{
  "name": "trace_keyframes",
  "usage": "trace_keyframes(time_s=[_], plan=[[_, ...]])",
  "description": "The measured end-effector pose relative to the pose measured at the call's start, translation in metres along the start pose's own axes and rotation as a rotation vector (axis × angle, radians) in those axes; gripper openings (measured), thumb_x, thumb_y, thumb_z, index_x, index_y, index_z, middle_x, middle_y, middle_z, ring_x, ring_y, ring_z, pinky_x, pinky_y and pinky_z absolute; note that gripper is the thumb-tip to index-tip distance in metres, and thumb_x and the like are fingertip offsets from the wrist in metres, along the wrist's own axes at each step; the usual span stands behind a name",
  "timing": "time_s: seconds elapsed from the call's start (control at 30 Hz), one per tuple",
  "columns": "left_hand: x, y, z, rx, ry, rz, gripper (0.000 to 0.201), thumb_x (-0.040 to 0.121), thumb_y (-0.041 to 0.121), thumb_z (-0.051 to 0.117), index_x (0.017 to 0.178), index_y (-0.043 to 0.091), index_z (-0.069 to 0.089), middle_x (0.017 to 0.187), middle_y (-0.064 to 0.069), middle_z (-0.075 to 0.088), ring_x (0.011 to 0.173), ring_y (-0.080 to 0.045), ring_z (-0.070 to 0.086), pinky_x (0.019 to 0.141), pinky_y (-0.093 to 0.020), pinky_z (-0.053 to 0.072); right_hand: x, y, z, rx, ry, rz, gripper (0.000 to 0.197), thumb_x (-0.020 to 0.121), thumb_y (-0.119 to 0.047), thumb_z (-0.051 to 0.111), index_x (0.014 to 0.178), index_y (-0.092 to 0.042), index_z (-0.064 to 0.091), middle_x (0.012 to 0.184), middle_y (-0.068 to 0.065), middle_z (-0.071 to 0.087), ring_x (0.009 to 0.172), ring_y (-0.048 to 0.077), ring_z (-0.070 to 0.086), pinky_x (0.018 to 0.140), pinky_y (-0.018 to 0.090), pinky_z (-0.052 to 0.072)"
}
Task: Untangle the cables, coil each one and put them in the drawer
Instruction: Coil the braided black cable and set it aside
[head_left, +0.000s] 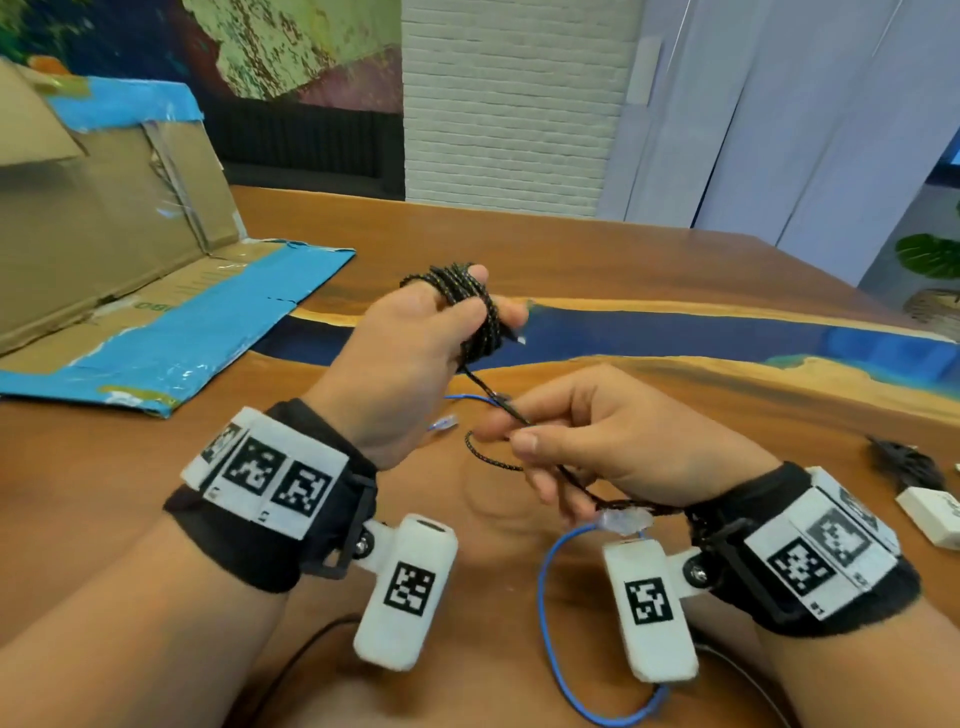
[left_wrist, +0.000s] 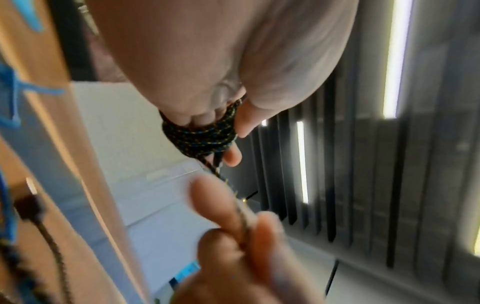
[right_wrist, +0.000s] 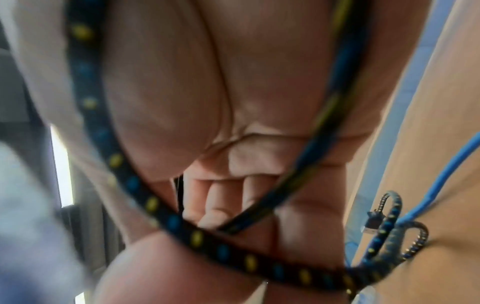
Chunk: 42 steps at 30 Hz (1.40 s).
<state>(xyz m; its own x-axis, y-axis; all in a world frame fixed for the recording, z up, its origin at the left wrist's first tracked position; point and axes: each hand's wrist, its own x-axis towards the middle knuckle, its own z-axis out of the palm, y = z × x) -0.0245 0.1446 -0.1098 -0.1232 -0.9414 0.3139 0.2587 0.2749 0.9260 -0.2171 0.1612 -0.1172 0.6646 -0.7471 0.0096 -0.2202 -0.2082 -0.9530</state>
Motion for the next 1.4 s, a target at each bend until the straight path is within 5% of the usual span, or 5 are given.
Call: trace_keyframes(time_s=[0.33,0.53,0.77,1.1,1.4], plan=[[-0.013,0.007,0.004,0.805,-0.398,-0.154,0.031,0.091,0.047,0.07,0.076,0.02,0.065,0.055,-0.005,0.065,0.051,-0.015,0.056,0.057,-0.027,0.045,-0.009,0.007,-0.03,0.226,0.276,-0.16,0.009,0.087,-0.006,0.07,0.087,-0.009,0.078,0.059,0.012,0.051,0.044,0.019,0.05,0.054,0.032,0.052],[-0.018,0.002,0.003,0.065,-0.494,-0.244,0.035,0.096,0.029,0.054,0.071,0.011,0.07,0.037,0.003,0.031,0.032,-0.016,0.039,0.06,-0.027,0.047,0.003,0.011,-0.031,0.302,0.531,-0.218,0.01,0.08,-0.018,0.071,0.088,-0.017,0.078,0.064,0.002,0.063,0.042,0.012,0.024,0.043,0.024,0.013],[-0.012,0.009,0.01,-0.462,-0.292,-0.038,0.041,0.1,0.024,0.038,0.13,-0.001,0.054,0.074,0.001,0.054,0.087,-0.021,0.067,0.084,-0.032,0.052,0.014,0.016,-0.005,-0.027,0.441,-0.116,0.038,0.107,-0.029,0.049,0.086,-0.009,0.073,0.048,-0.007,0.052,0.04,0.011,0.023,0.042,0.023,0.019],[0.005,-0.002,-0.001,-0.035,0.288,0.015,0.03,0.107,0.015,0.046,0.085,0.011,0.066,0.078,0.007,0.075,0.116,-0.024,0.067,0.113,-0.047,0.04,0.006,0.0,0.009,-0.294,0.17,-0.122,0.029,0.107,-0.032,0.051,0.093,-0.025,0.076,0.06,0.004,0.039,0.057,0.041,0.029,0.052,0.051,0.03],[-0.011,-0.004,0.012,0.459,-0.249,-0.189,0.047,0.105,0.035,0.049,0.085,-0.003,0.066,0.06,-0.017,0.053,0.059,-0.028,0.055,0.064,-0.032,0.045,-0.003,-0.002,-0.02,-0.07,0.456,-0.322,0.019,0.092,-0.013,0.073,0.074,-0.009,0.069,0.049,-0.01,0.047,0.04,0.001,0.035,0.043,0.012,0.03]])
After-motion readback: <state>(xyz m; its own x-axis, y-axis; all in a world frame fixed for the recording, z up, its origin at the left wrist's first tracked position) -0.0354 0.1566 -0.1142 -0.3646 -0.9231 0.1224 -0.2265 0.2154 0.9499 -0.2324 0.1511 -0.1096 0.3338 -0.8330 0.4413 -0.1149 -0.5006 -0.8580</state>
